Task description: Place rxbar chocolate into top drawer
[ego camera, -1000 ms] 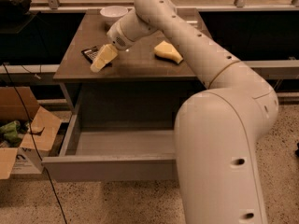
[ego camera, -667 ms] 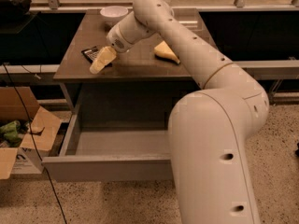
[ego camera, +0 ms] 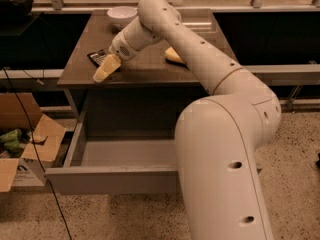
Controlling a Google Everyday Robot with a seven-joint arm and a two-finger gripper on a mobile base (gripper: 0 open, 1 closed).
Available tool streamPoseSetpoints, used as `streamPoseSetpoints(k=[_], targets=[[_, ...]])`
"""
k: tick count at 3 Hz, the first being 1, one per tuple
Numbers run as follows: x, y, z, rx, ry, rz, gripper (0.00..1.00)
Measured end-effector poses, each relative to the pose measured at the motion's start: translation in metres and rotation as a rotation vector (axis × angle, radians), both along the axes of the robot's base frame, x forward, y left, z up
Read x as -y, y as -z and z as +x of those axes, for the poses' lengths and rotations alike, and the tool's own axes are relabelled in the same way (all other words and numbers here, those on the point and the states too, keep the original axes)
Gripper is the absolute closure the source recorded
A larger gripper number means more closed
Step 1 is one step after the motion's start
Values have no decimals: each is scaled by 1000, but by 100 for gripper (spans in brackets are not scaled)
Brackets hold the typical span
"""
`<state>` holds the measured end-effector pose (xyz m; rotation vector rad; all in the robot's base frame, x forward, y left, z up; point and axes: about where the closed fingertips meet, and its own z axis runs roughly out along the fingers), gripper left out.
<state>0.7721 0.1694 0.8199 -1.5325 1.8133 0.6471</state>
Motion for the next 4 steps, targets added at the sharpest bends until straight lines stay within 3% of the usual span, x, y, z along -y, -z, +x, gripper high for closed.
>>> streamPoseSetpoints(k=[3,4], targets=[[0,-8,-4,14,9,-14,89],[1,-23,-13,40,-3,-4,100]])
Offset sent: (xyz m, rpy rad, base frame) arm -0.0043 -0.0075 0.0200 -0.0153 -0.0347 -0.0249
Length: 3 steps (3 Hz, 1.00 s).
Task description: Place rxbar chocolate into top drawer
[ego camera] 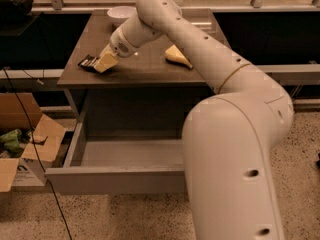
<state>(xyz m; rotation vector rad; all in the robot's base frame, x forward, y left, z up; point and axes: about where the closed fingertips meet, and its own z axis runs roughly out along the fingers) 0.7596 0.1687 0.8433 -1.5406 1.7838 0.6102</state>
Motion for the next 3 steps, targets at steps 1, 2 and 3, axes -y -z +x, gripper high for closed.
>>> streamPoseSetpoints(k=[1,2,3], targets=[[1,-30,-18,68,-58,28,100],[21,-68,-50,150,-72,61,100],[52,-84,-108,180,-82,75,100]])
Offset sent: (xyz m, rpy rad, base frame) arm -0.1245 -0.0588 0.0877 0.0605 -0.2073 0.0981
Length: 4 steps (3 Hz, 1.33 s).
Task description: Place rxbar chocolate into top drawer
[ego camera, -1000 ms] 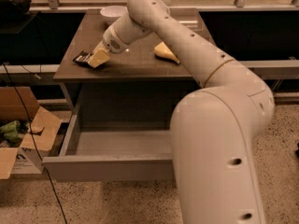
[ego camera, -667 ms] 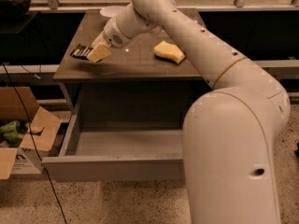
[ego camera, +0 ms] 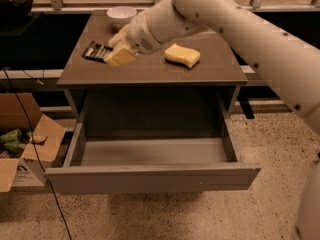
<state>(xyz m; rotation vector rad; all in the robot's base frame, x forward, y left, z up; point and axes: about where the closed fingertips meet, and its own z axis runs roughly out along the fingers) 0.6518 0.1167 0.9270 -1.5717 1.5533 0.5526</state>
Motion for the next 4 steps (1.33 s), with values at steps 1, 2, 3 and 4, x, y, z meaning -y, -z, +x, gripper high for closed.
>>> streamPoseSetpoints(k=[1,2,3,4], targets=[[56,29,-80,-80,24,-52,100],[84,63,-118,-162,54,-94,100],[99,106,-128,-237,100,-99,100],[105,155,-118,-313,174,-26,100]])
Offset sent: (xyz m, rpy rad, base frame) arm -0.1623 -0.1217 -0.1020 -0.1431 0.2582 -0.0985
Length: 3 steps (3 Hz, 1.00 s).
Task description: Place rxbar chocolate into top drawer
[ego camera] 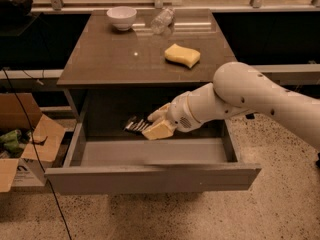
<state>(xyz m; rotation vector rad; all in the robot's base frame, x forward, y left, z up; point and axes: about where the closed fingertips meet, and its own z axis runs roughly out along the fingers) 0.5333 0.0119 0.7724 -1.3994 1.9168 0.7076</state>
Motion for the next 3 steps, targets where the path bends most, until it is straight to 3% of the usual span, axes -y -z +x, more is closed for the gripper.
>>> streamPoseSetpoints(k=[1,3], targets=[[0,4,0,-6,5,-8,100],[11,74,4,-105,83,-116,100]])
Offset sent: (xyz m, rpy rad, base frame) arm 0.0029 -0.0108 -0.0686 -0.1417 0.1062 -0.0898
